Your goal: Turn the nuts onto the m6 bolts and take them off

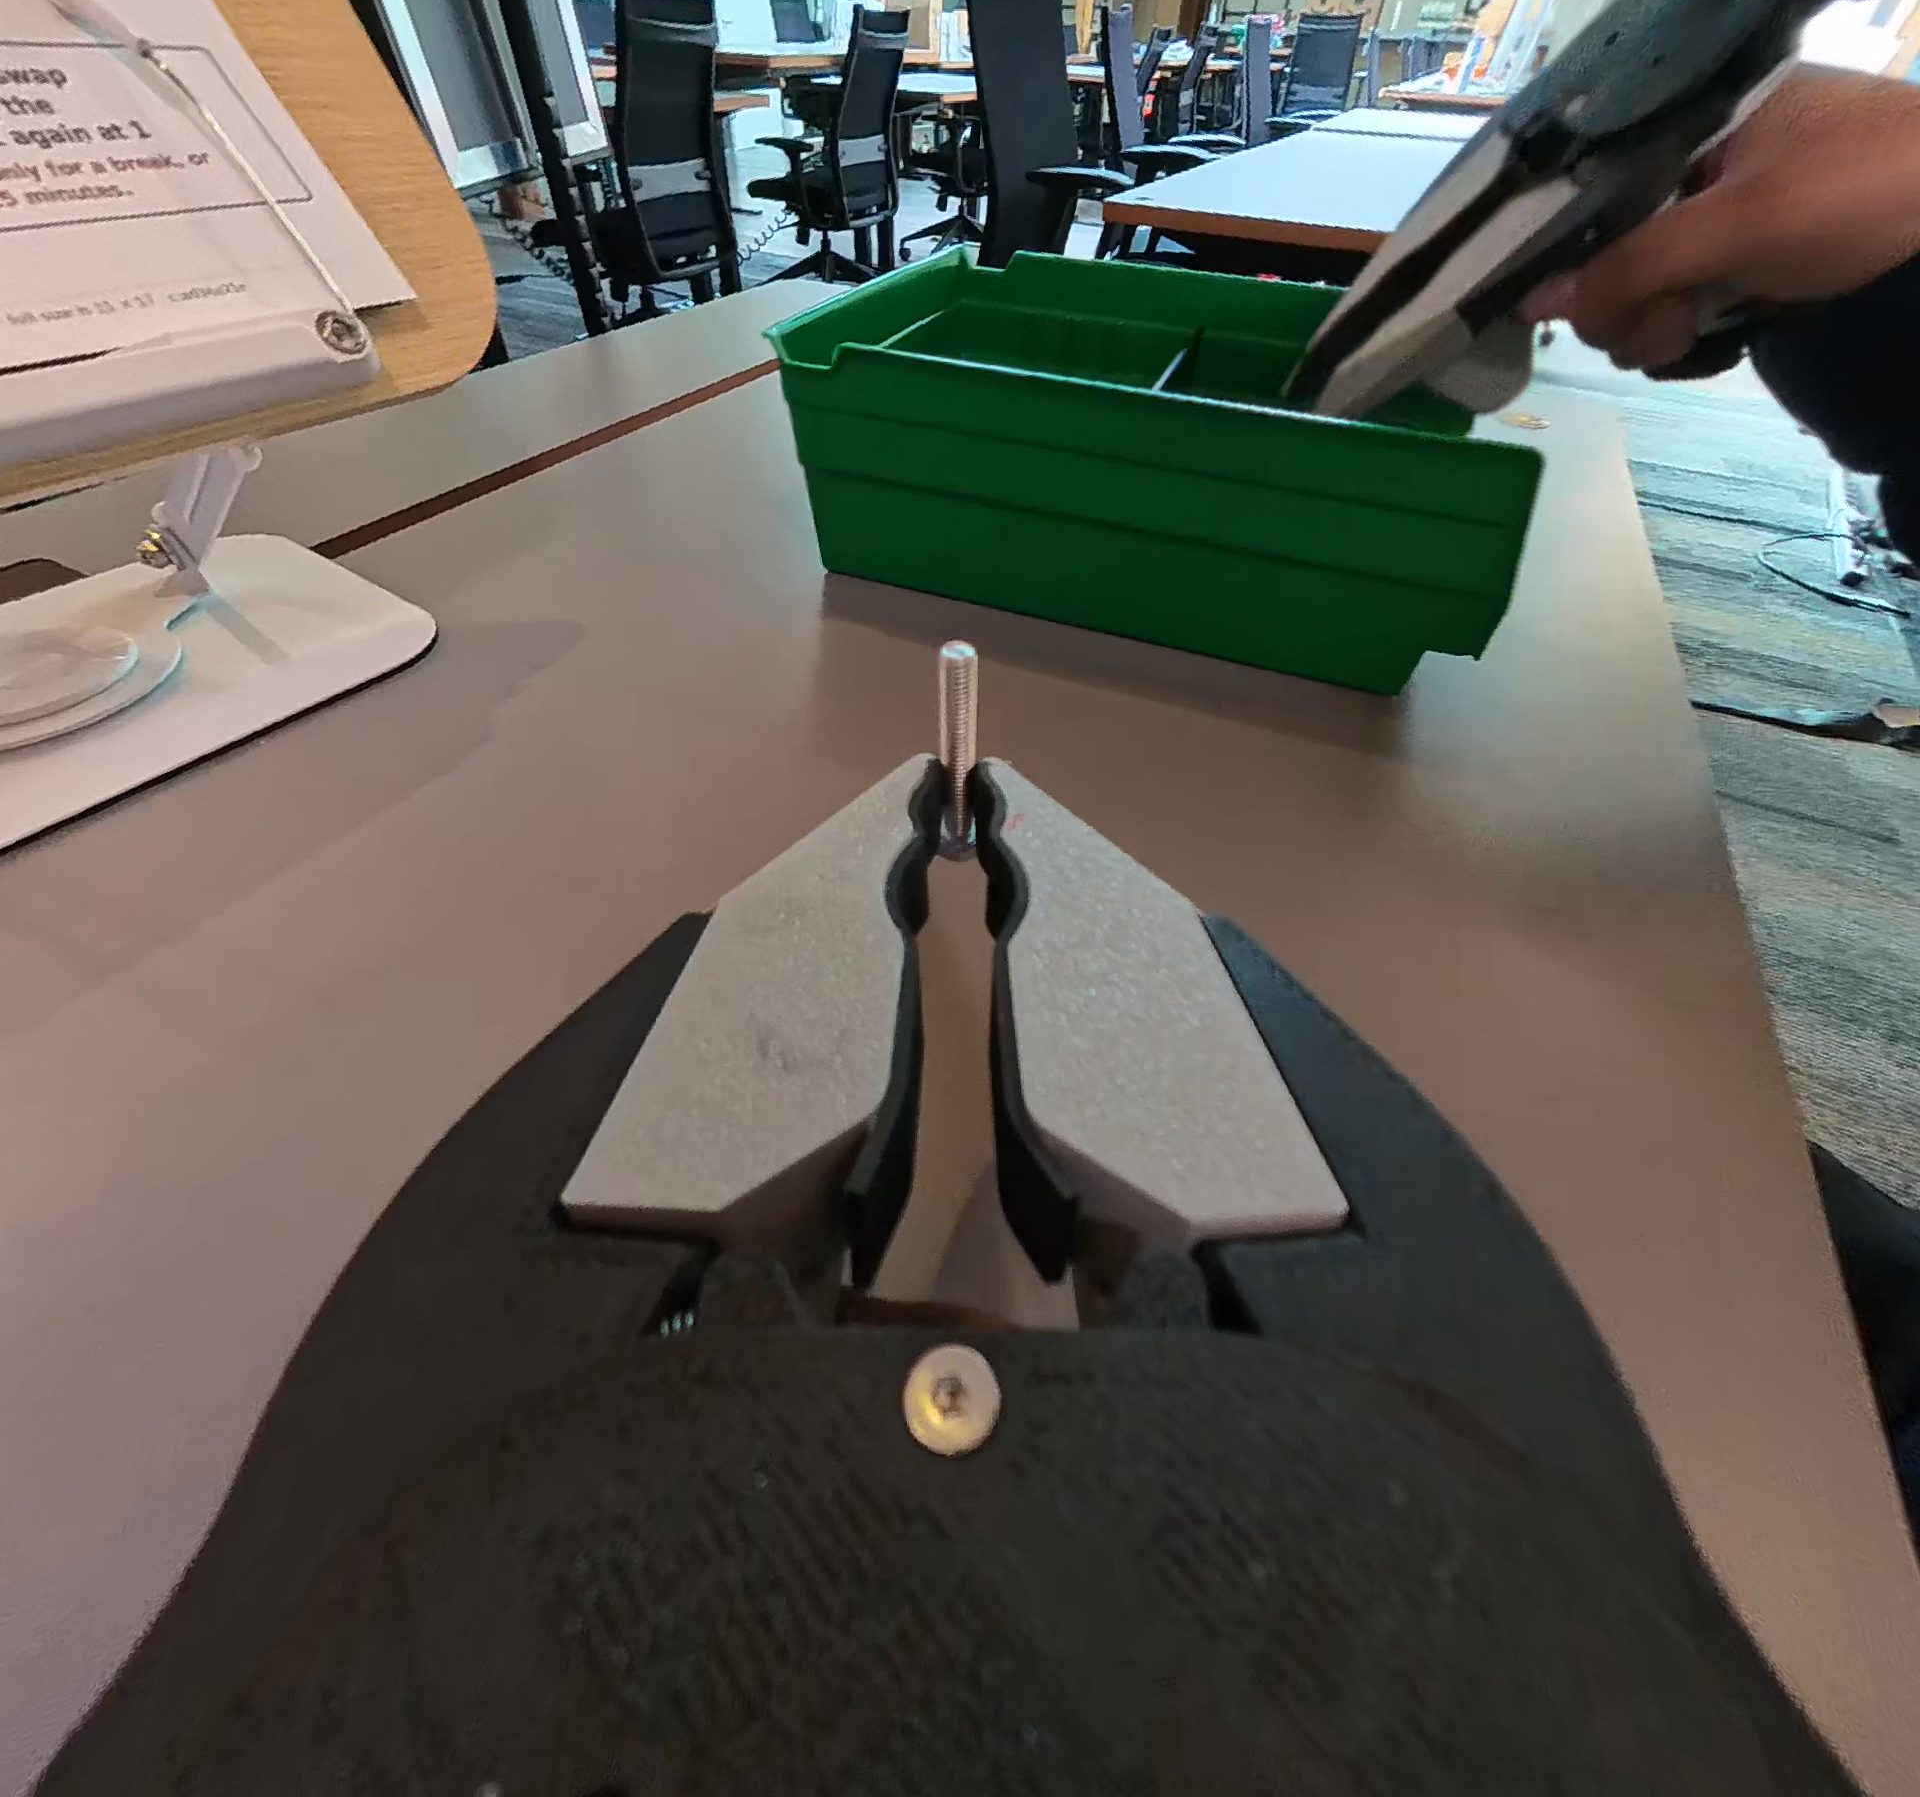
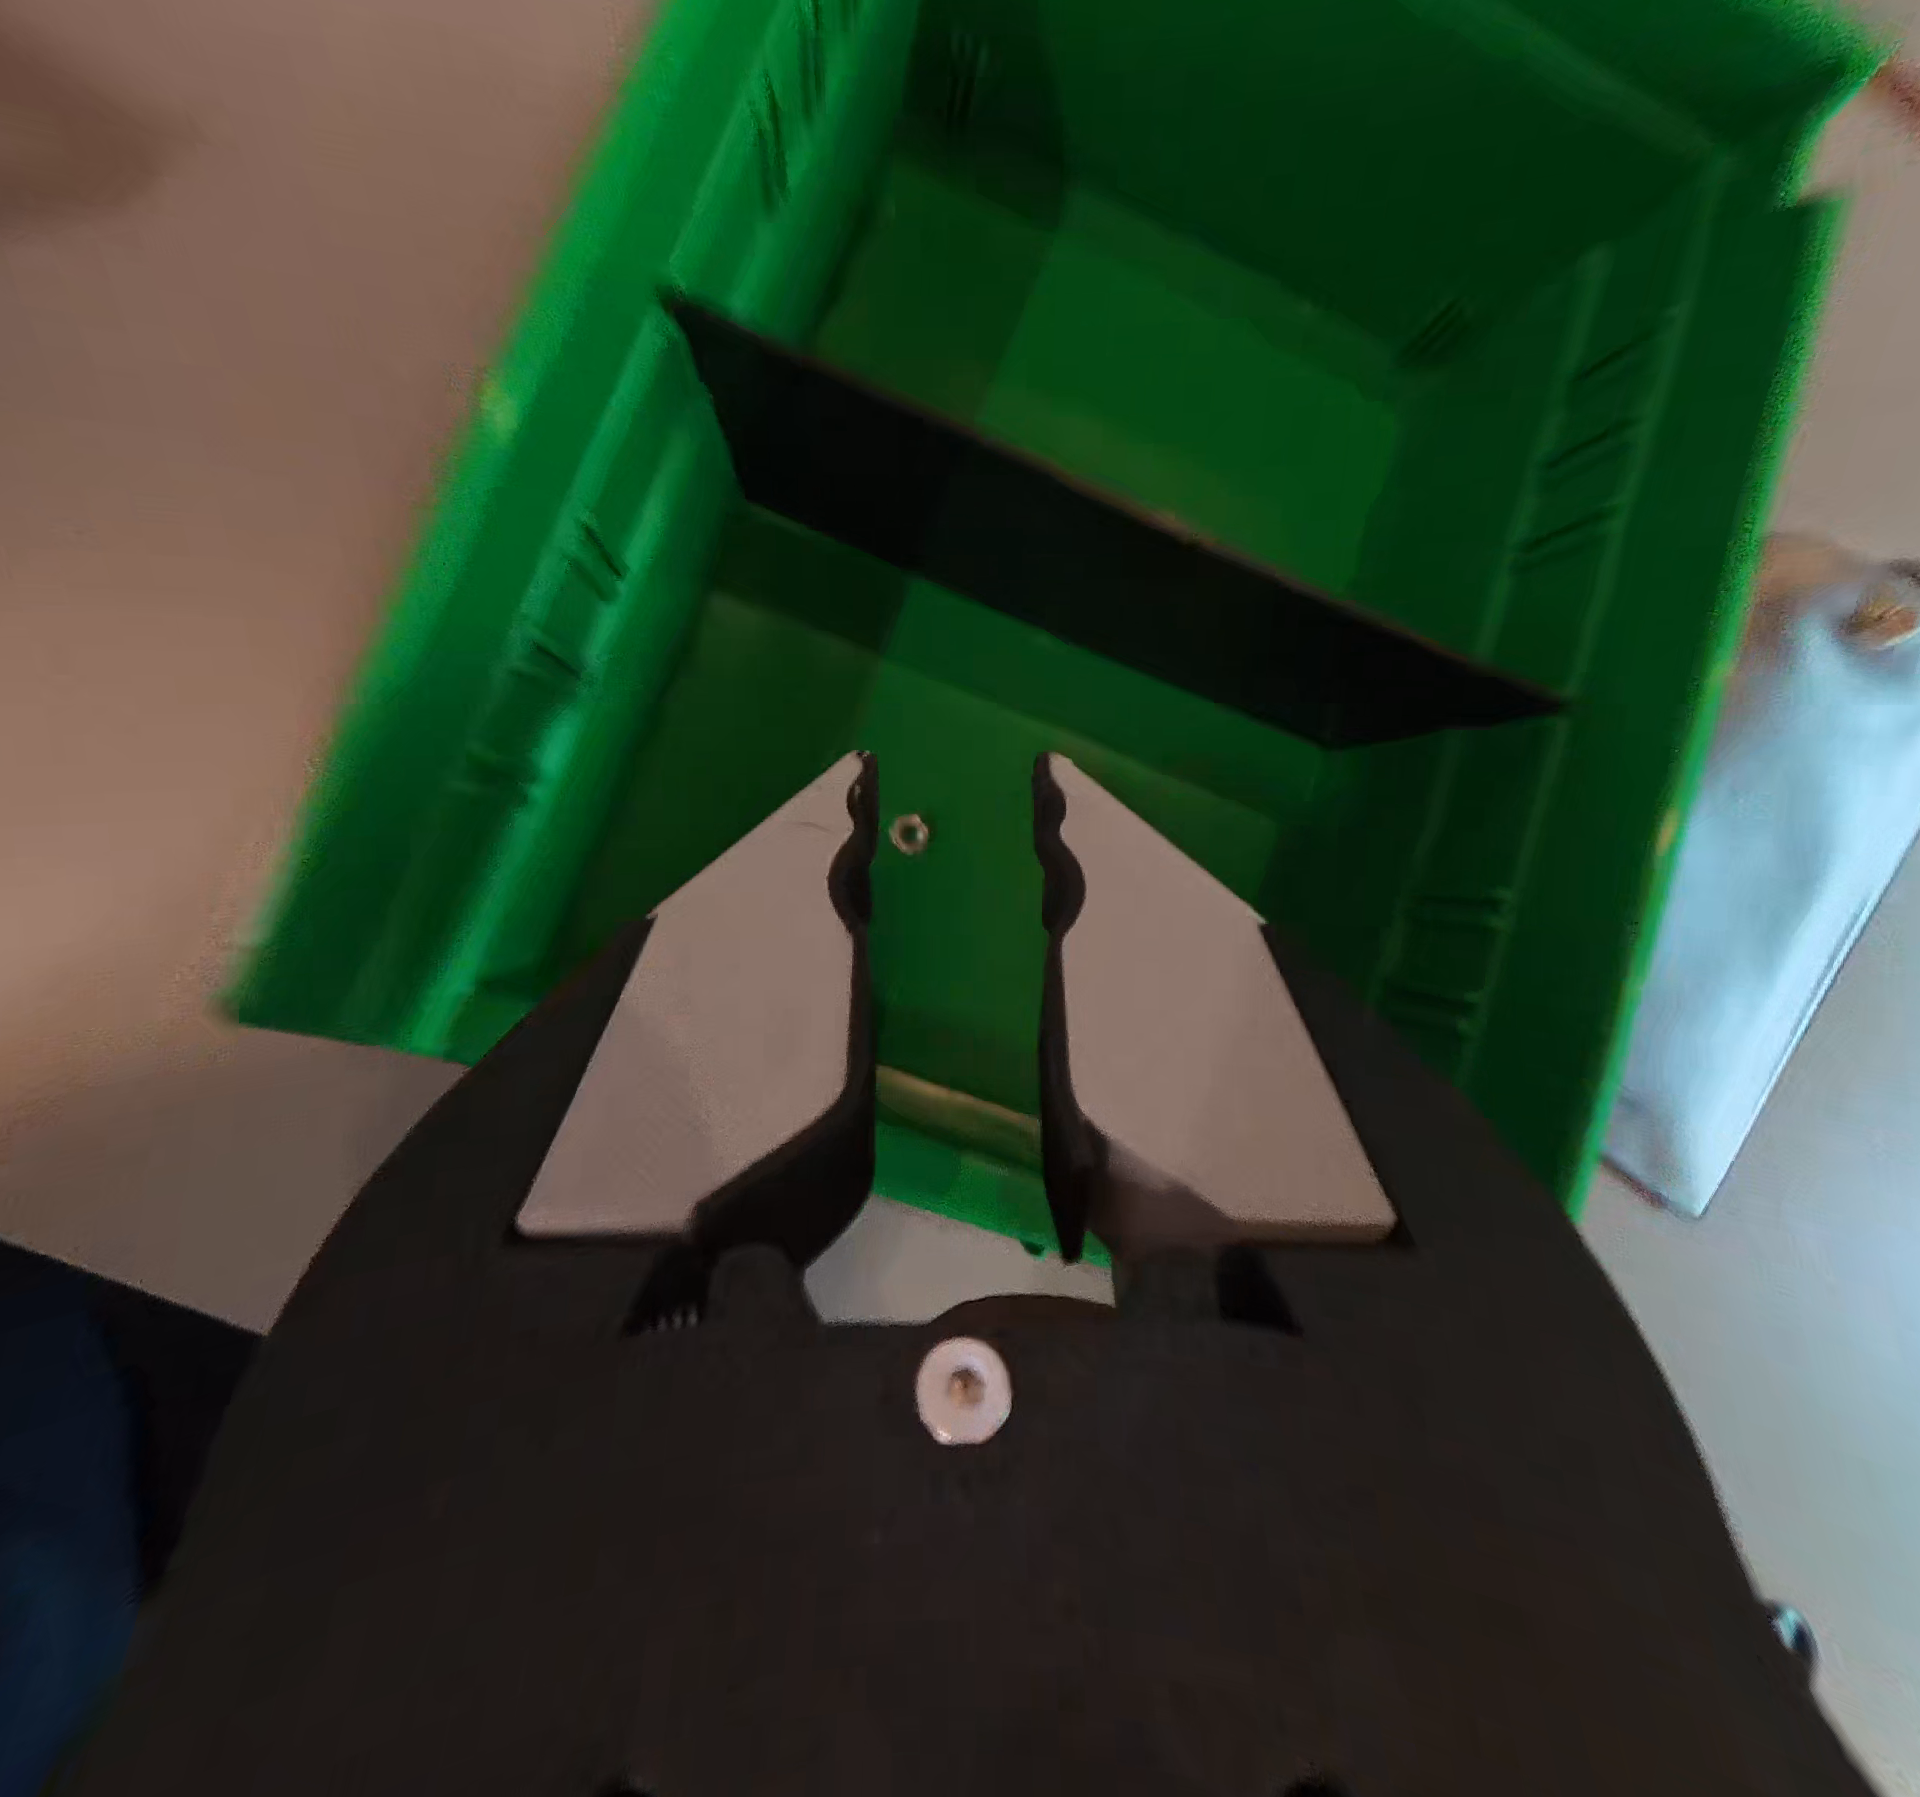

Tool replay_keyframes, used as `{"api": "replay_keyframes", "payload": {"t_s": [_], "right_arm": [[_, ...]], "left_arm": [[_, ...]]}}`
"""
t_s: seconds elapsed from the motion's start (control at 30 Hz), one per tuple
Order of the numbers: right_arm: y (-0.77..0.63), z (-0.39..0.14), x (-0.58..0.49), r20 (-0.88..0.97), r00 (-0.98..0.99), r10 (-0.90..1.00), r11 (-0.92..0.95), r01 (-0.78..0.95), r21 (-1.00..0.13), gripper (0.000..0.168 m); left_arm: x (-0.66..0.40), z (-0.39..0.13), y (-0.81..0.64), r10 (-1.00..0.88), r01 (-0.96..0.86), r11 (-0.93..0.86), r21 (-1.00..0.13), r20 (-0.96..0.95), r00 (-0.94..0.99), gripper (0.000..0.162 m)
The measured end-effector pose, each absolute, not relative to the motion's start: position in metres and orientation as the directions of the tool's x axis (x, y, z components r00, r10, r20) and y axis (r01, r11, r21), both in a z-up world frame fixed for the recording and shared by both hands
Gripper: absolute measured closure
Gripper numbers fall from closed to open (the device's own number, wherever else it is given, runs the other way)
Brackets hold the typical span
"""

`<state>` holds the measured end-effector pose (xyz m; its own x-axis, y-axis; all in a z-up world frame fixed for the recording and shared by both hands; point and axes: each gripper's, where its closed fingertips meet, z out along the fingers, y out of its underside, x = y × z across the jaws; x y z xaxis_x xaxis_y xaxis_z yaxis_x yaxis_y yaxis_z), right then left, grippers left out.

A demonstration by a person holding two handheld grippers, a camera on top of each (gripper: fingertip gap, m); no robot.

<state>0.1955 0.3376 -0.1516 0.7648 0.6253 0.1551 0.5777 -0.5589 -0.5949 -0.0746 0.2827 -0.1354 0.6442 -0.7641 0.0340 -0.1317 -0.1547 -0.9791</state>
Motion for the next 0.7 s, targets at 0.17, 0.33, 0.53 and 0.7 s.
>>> {"api": "replay_keyframes", "payload": {"t_s": [0.17, 0.33, 0.53, 0.7], "right_arm": [[0.294, -0.072, 0.097, 0.099, 0.614, 0.783, -0.272, 0.480, -0.834, 0.146], [0.250, -0.081, 0.002, -0.030, 0.380, 0.924, -0.228, 0.488, -0.843, 0.136], [0.263, -0.095, -0.036, 0.020, 0.389, 0.921, -0.186, 0.484, -0.855, 0.135], [0.263, -0.082, -0.042, -0.032, 0.381, 0.924, -0.198, 0.405, -0.892, 0.145]], "left_arm": [[-0.061, -0.128, 0.270, -0.810, -0.141, -0.082, -0.987, -0.016, 0.587, 0.160], [-0.052, -0.115, 0.256, -0.841, -0.120, 0.012, -0.993, -0.075, 0.536, 0.160], [-0.062, -0.106, 0.262, -0.815, -0.081, 0.023, -0.996, -0.066, 0.576, 0.160], [-0.066, -0.104, 0.266, -0.794, -0.084, 0.020, -0.996, -0.067, 0.605, 0.160]]}}
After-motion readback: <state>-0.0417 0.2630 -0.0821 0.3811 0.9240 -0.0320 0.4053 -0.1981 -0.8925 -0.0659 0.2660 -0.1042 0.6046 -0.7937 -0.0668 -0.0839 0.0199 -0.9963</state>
